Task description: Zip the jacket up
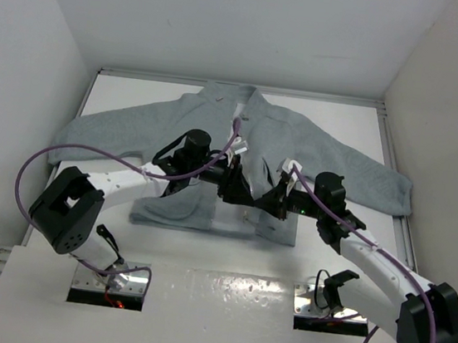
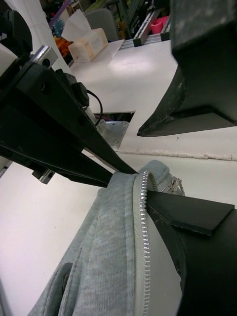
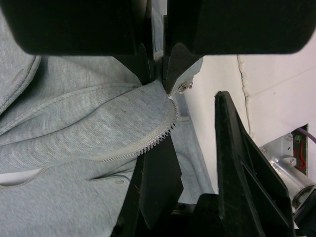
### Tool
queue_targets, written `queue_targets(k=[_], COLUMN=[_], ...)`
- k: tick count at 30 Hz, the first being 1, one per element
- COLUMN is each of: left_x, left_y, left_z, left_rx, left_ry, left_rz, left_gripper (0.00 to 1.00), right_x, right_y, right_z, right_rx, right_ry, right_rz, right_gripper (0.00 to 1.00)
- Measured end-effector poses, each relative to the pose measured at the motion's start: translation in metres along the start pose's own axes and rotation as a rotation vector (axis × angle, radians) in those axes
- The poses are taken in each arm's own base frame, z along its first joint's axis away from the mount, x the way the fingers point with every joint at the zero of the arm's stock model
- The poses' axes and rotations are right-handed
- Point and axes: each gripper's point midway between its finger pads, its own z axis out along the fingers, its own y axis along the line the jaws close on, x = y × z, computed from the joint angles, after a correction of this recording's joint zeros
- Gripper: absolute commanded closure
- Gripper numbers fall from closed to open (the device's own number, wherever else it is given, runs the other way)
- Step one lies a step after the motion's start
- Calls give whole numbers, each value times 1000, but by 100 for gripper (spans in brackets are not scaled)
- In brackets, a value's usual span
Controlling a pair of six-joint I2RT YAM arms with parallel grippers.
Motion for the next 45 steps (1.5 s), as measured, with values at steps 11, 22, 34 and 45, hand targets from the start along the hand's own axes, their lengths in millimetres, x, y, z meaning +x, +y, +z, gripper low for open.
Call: queue_targets(k=[11, 22, 34, 45], left_x=[-4, -6, -9, -8], left_y=[10, 12, 8, 5], left_z=[7, 8, 10, 11], left_rx=[-33, -38, -24, -11], left_ry=[-6, -12, -21, -17], left_rz=[-10, -35, -45, -47], left_gripper=[88, 100, 100, 100], right_x=[-3, 3, 14, 19], right_y=[7, 16, 17, 23], right_z=[1, 1, 7, 7], right_rx=[-25, -55, -69, -97], right_ry=[-6, 17, 70, 88], right_rz=[-15, 33, 184, 208], right_gripper=[100, 52, 67, 73])
